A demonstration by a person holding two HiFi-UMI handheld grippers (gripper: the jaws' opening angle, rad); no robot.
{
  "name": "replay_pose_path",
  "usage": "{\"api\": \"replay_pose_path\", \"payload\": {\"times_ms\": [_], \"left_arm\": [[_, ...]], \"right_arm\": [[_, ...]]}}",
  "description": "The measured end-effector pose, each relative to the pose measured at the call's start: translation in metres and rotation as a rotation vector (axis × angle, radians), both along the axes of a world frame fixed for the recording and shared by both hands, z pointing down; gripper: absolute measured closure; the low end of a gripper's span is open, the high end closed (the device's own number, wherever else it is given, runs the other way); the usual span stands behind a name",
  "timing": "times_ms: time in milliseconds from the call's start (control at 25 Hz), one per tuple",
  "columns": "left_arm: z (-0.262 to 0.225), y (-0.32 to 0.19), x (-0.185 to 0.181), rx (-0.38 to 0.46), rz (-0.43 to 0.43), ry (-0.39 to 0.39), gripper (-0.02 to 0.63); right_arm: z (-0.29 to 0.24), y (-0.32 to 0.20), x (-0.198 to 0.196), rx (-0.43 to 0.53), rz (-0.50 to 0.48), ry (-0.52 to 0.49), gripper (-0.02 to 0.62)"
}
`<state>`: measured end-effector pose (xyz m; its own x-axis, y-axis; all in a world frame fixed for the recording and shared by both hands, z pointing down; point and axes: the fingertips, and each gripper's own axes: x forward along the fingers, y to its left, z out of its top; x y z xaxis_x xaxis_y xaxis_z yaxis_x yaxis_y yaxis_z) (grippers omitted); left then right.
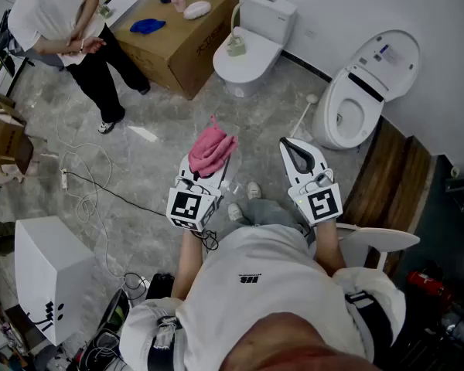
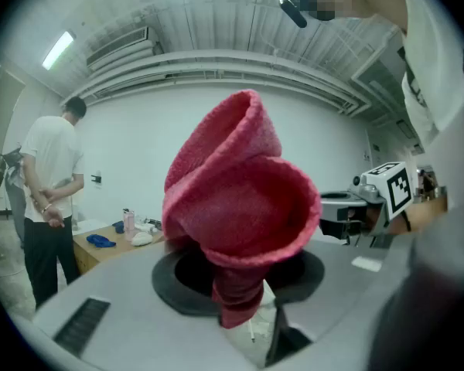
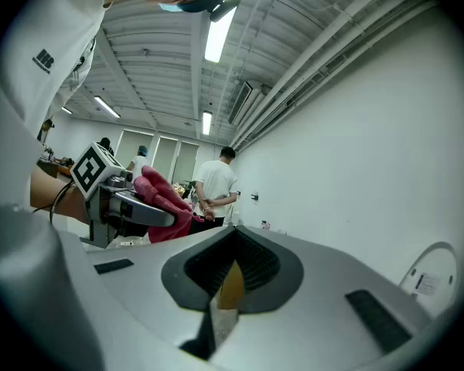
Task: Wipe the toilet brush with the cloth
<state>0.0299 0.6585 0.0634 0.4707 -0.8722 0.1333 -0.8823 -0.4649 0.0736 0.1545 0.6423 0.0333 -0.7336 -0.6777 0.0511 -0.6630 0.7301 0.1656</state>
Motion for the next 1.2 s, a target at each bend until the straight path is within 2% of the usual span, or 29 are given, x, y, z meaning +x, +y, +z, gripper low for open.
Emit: {"api": "replay_pose_path", "payload": {"times_ms": [160, 440, 680, 1200], "left_arm": [[0.006, -0.012, 0.014, 0.004, -0.022, -0.03, 0.462], [0.0, -0.042, 0.025, 0.01, -0.092, -0.037, 0.463], [0.002, -0.059, 0.029, 0.009, -0.11, -0.048, 0.463], [0.01, -0.13, -0.004, 0.033, -0.126, -0.064, 0.463]], "right_arm": [[0.004, -0.014, 0.013, 0.012, -0.014, -0.014, 0.598], [0.0, -0.052, 0.025, 0.008, -0.057, -0.041, 0.598], [0.001, -0.073, 0.027, 0.011, -0.082, -0.044, 0.598], [0.016, -0.141, -0.011, 0.014, -0.094, -0.028, 0.598]]}}
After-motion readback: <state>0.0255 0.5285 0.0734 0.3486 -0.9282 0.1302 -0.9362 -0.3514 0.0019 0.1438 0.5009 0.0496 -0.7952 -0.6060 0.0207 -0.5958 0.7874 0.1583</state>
